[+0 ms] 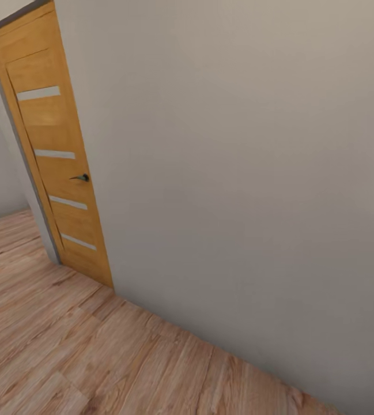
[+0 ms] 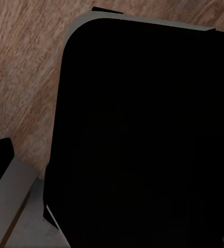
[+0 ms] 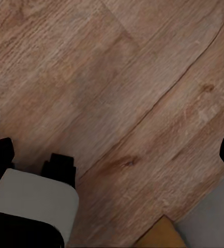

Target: Move the two storage containers from the living room to the garage. In the garage, place one container on the floor and stack the other container on top of it (either order is fine).

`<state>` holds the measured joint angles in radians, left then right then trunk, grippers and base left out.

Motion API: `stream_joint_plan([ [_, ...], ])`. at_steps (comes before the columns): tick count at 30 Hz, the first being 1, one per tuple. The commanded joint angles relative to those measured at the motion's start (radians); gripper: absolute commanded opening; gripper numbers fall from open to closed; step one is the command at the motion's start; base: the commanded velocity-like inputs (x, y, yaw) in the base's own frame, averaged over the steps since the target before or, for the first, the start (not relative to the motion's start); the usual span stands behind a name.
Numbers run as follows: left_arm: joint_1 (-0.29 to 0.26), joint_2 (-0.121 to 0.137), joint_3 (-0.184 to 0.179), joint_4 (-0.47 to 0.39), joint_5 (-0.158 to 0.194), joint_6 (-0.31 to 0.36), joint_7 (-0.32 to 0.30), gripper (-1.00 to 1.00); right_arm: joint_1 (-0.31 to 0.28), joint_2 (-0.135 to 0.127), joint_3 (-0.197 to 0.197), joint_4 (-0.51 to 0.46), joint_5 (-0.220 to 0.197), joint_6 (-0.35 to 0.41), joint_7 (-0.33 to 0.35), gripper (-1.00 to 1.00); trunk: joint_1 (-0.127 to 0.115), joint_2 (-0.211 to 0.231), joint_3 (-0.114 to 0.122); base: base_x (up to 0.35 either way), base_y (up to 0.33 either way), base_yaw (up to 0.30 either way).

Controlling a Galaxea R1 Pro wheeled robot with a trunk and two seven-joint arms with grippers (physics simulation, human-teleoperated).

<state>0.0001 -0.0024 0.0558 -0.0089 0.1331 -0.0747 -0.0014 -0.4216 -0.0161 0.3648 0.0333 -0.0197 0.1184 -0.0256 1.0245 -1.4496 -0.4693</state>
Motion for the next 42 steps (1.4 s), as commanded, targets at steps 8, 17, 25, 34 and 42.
stream_joint_plan([
  [8, 0.000, 0.000, 0.005, 0.000, 0.005, -0.002, 0.000, 1.00, 0.140, -0.004, 0.008, 0.000, -0.002, -0.103, -0.005, 1.00, 0.000, 0.000, -0.001, 0.243, 0.000, 0.132],
  [17, 0.000, 0.001, 0.006, 0.000, 0.005, -0.002, 0.000, 1.00, 0.168, -0.002, 0.008, 0.000, 0.000, -0.129, -0.005, 1.00, 0.000, 0.000, -0.001, 0.064, 0.000, 0.263],
  [25, 0.000, 0.000, 0.006, 0.000, 0.005, -0.002, 0.000, 1.00, 0.168, -0.002, 0.008, 0.000, 0.000, -0.132, -0.005, 1.00, 0.000, 0.000, -0.001, 0.002, 0.000, 0.277],
  [34, 0.000, 0.001, 0.006, 0.000, 0.005, -0.002, 0.000, 1.00, 0.169, -0.002, 0.008, 0.000, -0.001, -0.132, -0.005, 1.00, 0.000, 0.000, -0.001, 0.000, 0.000, 0.279],
  [42, 0.000, 0.001, 0.006, 0.000, 0.005, -0.001, 0.001, 1.00, 0.169, -0.002, 0.008, 0.000, -0.002, -0.132, -0.005, 1.00, 0.000, 0.000, -0.001, 0.000, 0.000, 0.279],
])
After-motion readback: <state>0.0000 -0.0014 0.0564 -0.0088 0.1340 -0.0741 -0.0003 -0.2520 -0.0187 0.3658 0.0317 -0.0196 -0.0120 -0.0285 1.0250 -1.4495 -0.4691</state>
